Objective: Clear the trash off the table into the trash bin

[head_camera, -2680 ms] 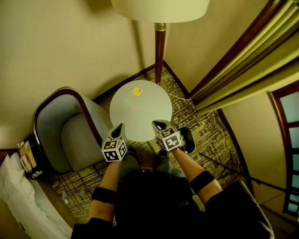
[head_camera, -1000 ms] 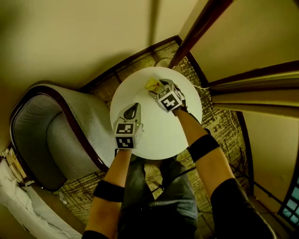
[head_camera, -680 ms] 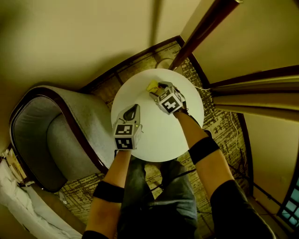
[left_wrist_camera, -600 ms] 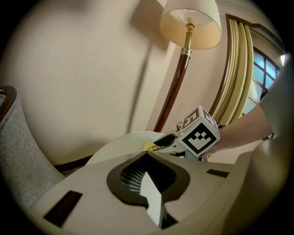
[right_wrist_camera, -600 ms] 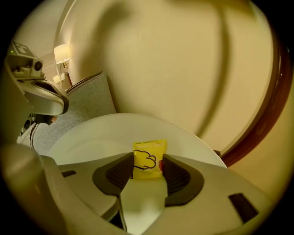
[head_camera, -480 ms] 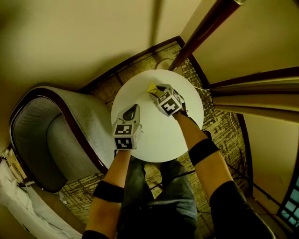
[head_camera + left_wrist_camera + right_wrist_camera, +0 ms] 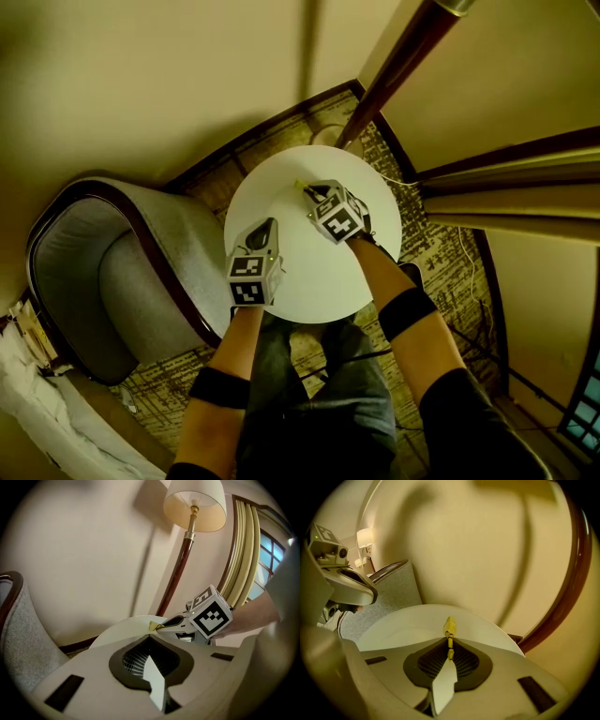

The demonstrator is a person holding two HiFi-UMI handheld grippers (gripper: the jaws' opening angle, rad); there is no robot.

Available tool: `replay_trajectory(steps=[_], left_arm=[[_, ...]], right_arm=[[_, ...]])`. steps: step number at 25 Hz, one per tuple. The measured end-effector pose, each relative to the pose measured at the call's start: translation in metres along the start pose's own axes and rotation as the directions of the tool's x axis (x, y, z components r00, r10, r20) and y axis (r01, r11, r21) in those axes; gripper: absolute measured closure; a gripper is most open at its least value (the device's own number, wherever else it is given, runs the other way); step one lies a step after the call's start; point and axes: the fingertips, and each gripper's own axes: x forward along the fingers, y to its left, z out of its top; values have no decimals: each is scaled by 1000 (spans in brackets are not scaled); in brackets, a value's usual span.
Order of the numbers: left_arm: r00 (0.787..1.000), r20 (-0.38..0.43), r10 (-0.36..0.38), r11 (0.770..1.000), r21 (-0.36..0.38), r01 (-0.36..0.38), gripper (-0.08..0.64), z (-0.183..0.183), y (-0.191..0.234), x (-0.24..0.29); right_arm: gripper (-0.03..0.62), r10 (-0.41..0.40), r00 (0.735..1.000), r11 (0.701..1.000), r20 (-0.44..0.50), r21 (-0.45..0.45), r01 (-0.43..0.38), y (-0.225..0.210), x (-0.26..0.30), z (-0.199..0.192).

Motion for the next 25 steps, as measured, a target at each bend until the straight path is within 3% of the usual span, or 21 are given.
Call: replay_trajectory(steps=[6,12,25], left_arm=[[1000,19,23,1000,-3,-23,558,17,-23,-47],[998,51,47,999,16,-48,558,38,-60,-106],[990,123,68,996,47,-74,558,56,-133,-189]], right_arm=[[551,12,999,1000,36,-10,-12,27,-64,21],[550,4,993,999,120,41,-9,52,-156,41],[549,-43,956,996,289,87,19,92,-314,47]])
